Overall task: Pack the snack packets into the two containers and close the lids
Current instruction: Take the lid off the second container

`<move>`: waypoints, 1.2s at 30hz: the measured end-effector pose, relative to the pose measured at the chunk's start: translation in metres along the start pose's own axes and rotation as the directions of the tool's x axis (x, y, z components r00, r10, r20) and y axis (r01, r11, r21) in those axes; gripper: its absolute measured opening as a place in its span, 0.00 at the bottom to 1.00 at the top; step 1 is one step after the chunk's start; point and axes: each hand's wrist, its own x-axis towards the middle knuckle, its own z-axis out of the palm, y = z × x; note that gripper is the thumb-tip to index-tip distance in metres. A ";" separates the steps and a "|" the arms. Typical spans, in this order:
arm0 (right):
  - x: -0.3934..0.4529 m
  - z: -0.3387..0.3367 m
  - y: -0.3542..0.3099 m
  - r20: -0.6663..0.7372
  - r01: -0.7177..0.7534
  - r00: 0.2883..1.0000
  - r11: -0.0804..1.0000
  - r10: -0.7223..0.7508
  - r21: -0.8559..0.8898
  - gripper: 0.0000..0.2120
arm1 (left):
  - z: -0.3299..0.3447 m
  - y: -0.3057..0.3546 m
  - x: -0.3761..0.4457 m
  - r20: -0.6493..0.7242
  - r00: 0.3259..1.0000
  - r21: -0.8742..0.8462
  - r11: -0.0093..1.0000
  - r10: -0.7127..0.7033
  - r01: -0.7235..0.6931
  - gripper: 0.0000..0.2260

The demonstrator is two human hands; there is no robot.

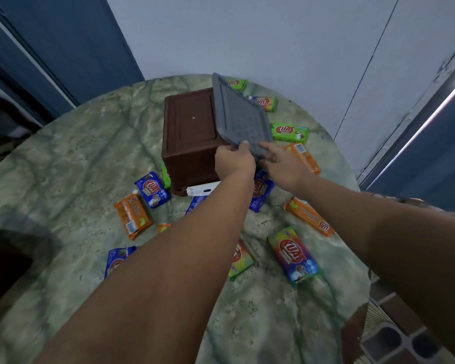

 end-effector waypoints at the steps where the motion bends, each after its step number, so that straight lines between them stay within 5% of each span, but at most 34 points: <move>1: 0.000 -0.001 0.002 0.008 -0.007 1.000 1.000 0.007 -0.009 0.25 | 0.002 0.000 -0.001 0.000 1.000 -0.006 1.000 -0.005 0.005 0.11; 15: -0.004 -0.025 -0.008 -0.177 0.051 0.981 0.984 -0.082 -0.172 0.18 | -0.049 -0.003 -0.010 -0.234 0.925 -0.080 0.942 0.299 -0.325 0.07; 22: -0.003 -0.031 -0.016 -0.346 -0.041 0.937 0.967 -0.050 -0.252 0.27 | -0.110 -0.011 0.010 -0.035 0.937 -0.023 0.937 0.347 -0.348 0.06; 28: -0.007 -0.025 -0.007 -0.257 -0.209 0.950 0.972 0.175 -0.109 0.32 | -0.155 -0.023 0.021 0.110 0.945 0.039 0.949 0.308 -0.314 0.09; 32: -0.014 -0.002 0.011 -0.245 -0.186 0.953 0.983 0.180 0.000 0.26 | -0.180 -0.043 0.032 0.119 0.972 0.087 0.973 0.202 -0.213 0.06; 36: -0.026 0.028 0.009 -0.254 -0.143 0.956 0.989 0.149 0.043 0.22 | -0.199 -0.052 0.029 0.042 0.982 0.136 0.972 0.186 -0.190 0.14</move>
